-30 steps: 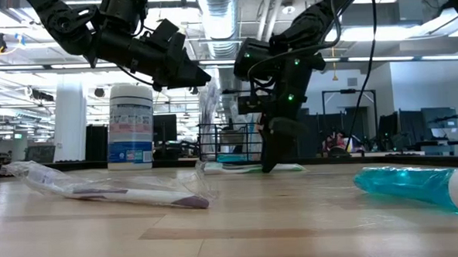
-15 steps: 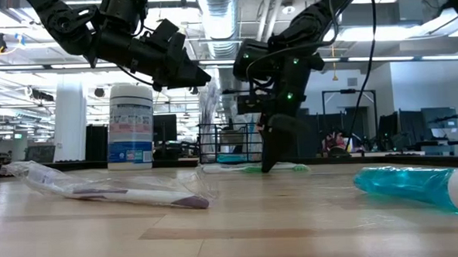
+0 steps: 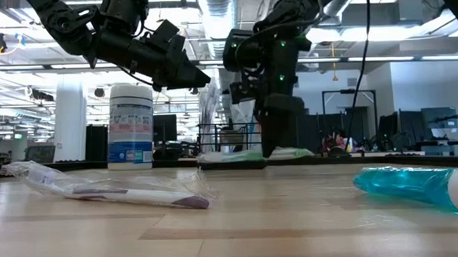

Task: Pick & Place toothbrushing station
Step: Put the green toothbrush into the black wire organizer

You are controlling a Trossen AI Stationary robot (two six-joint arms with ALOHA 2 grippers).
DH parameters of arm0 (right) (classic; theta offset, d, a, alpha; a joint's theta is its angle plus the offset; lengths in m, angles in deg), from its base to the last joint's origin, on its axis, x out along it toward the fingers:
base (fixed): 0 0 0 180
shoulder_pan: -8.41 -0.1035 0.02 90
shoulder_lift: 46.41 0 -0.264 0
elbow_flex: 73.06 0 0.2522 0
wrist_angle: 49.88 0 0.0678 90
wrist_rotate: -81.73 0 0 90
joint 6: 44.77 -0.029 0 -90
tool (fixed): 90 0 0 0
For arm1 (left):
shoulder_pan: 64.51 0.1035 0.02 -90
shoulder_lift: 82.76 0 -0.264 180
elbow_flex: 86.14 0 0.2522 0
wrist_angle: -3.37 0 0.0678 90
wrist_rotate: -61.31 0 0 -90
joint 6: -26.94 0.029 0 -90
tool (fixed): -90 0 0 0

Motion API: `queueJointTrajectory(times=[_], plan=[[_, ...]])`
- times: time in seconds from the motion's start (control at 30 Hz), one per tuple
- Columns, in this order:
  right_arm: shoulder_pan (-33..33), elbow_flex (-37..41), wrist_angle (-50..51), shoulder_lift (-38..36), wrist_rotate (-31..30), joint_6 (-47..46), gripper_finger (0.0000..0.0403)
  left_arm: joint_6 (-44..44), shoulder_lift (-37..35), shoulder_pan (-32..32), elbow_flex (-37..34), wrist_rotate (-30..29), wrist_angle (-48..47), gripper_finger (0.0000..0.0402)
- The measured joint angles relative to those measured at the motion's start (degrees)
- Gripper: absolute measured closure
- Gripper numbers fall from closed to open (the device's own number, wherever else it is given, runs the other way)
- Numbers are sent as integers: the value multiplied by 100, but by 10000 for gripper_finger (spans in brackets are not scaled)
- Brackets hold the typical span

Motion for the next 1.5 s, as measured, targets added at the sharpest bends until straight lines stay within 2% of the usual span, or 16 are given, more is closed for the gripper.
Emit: queueJointTrajectory(times=[0.2,0.3,0.43,0.67,0.9,1.1,1.3,1.5], plan=[[88,-91,284,-221,-2,15,402,1,0,0,0,0,-24,266],[176,-63,627,-584,0,1,402,1,0,0,0,0,-25,266],[298,17,548,-1226,-4,-3,402,1,0,0,1,0,-43,266],[439,486,282,-2464,-2,-189,403,1,0,0,-26,-2,-83,266],[369,960,-574,-3241,19,-326,401,-9,0,1,-55,0,13,266],[218,1133,-1312,-3468,314,-303,402,-42,0,-4,-59,134,222,266],[46,1135,-1940,-3418,495,-112,399,-75,0,-4,-63,986,910,266],[0,1131,-2212,-3347,557,-140,400,-114,0,-37,-63,1395,1609,266]])
